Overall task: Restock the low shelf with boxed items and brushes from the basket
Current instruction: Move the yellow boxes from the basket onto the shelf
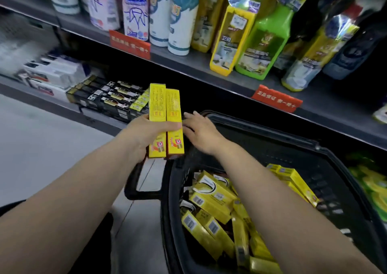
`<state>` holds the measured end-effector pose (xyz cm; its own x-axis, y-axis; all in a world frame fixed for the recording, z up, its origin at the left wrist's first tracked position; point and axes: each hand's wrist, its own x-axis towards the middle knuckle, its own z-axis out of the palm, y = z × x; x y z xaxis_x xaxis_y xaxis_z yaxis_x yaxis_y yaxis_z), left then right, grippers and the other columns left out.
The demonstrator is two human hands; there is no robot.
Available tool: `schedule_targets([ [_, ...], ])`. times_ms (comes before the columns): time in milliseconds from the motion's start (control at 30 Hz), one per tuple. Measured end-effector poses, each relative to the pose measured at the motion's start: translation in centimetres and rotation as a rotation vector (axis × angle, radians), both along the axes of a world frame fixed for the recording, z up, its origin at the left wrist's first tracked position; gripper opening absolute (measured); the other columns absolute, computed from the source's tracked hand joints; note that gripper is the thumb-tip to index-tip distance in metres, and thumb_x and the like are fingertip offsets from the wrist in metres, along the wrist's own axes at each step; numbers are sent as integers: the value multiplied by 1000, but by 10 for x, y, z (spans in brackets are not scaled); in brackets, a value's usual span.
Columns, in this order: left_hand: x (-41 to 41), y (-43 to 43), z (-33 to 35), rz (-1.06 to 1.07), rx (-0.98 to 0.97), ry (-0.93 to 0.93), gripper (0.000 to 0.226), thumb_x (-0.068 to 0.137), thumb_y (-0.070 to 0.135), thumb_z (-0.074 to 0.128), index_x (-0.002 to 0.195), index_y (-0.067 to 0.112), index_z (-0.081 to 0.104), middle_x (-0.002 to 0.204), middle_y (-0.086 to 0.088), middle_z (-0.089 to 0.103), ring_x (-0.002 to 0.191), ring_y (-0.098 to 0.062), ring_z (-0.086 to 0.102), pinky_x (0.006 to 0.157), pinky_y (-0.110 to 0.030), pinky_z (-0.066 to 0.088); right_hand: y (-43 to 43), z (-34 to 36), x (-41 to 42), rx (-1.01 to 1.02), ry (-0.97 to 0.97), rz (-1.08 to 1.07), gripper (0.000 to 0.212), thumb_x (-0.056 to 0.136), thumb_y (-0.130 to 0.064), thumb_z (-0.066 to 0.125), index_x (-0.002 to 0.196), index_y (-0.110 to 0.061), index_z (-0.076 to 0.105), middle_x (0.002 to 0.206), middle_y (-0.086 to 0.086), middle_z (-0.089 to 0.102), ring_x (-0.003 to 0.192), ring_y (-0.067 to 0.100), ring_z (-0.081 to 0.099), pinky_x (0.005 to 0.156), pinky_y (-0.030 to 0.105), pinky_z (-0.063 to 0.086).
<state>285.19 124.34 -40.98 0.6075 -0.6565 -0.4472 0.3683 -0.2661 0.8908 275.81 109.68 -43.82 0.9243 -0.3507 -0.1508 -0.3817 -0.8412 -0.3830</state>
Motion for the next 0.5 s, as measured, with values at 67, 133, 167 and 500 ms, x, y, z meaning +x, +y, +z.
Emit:
schedule_targets([
  [67,16,1,0,-19,38,3,30,70,18,81,98,16,69,83,-7,75,74,-26,72,68,-41,58,0,-8,7,-59,46,24,35,101,-38,32,123,-25,56,144,-4,40,145,17,11,115,43,-1],
  [133,29,-2,1,-77,50,40,30,73,16,77,101,13,67,80,-7,75,70,-24,71,67,-41,59,-1,-10,4,-158,21,37,36,100,-41,31,119,-27,58,128,-5,49,138,17,23,115,42,-3],
  [167,34,-4,3,-115,60,57,32,74,17,76,104,13,66,81,-8,74,73,-25,71,71,-45,58,-1,-10,3,-209,19,53,37,100,-42,31,118,-28,59,122,-4,51,132,18,29,115,41,-1],
  [500,81,-32,-28,-411,207,94,39,63,13,79,96,14,57,59,0,71,53,-11,69,52,-38,58,-18,16,24,-193,44,-23,87,74,-42,74,142,-20,24,139,7,34,123,29,44,93,39,43],
])
